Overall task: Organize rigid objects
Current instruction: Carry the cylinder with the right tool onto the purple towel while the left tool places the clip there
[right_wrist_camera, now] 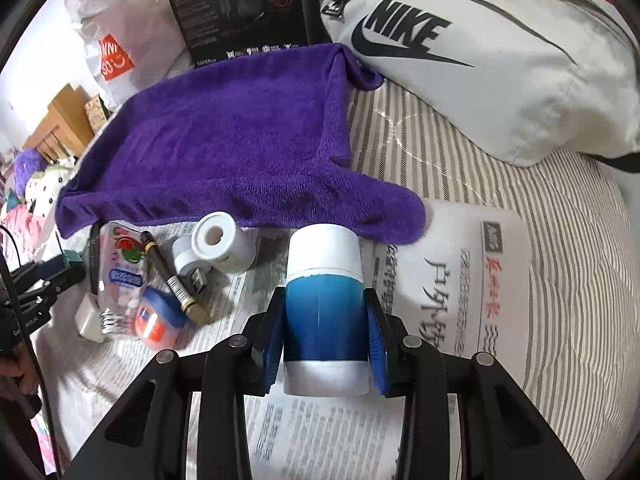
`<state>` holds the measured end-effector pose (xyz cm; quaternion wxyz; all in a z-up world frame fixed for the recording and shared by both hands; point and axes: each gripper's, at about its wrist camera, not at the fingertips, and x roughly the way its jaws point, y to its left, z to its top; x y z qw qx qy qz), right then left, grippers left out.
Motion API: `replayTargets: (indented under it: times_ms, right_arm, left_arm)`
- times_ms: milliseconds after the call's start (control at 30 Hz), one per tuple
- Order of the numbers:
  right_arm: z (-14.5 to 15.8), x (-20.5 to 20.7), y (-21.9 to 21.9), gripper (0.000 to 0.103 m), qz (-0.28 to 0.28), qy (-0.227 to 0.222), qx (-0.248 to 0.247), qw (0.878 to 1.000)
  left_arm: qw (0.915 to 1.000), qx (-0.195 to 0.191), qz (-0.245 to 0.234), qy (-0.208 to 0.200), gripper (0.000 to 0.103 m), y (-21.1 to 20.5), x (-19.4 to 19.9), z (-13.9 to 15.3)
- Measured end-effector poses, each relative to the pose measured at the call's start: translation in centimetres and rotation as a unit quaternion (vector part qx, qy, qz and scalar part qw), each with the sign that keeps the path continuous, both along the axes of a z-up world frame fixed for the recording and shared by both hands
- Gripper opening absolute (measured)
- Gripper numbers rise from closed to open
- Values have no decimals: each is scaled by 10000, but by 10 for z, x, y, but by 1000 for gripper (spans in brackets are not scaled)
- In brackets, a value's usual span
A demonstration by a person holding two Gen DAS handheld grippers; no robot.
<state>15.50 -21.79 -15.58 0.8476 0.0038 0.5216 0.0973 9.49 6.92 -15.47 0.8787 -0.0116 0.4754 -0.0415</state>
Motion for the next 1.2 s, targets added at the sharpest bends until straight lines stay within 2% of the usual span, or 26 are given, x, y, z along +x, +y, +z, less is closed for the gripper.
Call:
replayTargets:
  times_ms: [233,600,733,900,1067,1200]
  right_arm:
    - [22,-16,-2,36,-8,-196,97,9998]
    - [53,-14,12,36,158,-386,223,9989]
    - [61,-14,13,36,193,-397,232,9988]
    - [74,-20,4,36,153,-415,195,9988]
    - [94,-16,-5,36,104,-523,331,9980]
    - [104,-2,0,36,183,-623,426,9970]
  left_arm:
    - [9999,-125,29,17,39,5,-8,8]
    - [9991,-293,87,-288,39,16,-8,47]
    - [9991,-232,158,-328,39,26,-5,59]
    - [9991,32,257,-324,39,40,-11,76]
    - [9988,-50,231,-422,39,46,-10,93]
    - [9984,-299,138,-450,39,40,4,97]
